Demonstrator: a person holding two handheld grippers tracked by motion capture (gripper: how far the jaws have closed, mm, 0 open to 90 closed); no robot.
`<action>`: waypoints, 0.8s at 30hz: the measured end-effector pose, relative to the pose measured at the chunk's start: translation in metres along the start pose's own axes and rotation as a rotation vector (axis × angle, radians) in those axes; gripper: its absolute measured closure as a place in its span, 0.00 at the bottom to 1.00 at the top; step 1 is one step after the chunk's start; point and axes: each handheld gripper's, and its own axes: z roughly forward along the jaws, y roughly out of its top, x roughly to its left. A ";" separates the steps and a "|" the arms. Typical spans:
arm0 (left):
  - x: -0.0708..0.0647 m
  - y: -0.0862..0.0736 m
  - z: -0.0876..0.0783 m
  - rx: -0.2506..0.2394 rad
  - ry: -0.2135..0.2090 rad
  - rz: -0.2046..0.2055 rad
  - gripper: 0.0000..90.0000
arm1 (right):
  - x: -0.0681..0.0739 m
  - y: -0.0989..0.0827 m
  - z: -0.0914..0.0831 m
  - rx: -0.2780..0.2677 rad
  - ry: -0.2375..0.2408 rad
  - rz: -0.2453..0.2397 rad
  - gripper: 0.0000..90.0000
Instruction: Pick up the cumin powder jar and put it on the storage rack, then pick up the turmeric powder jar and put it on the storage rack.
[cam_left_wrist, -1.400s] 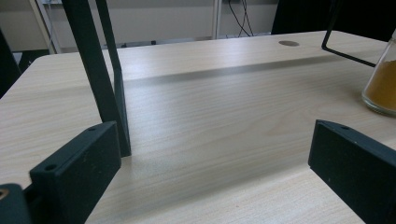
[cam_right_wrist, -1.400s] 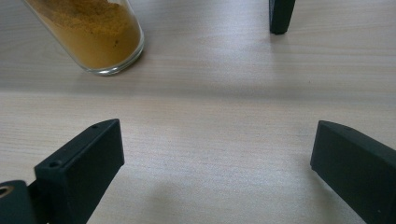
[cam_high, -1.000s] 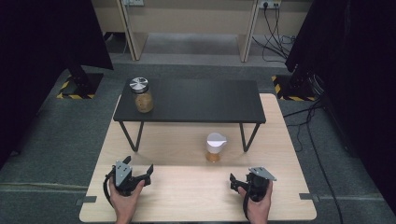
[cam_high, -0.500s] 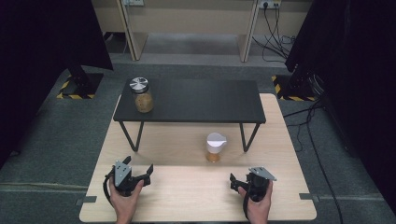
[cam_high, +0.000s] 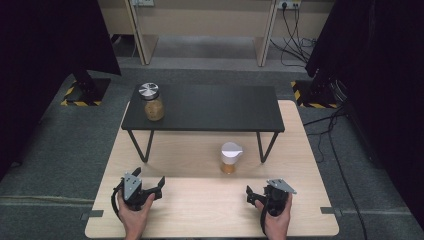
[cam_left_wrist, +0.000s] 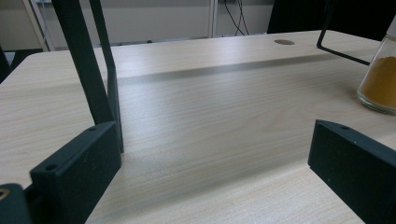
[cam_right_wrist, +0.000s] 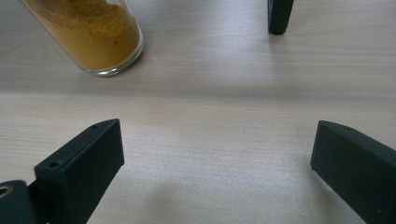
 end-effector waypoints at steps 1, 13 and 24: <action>0.000 0.000 0.000 0.000 -0.001 -0.002 0.02 | 0.000 0.000 0.000 -0.001 0.000 0.000 0.03; 0.001 0.000 0.000 -0.001 0.000 -0.003 0.02 | 0.001 0.000 0.000 -0.002 0.000 -0.011 0.03; 0.001 -0.001 0.000 -0.003 0.001 -0.009 0.02 | -0.001 -0.002 -0.001 -0.011 0.031 -0.031 0.03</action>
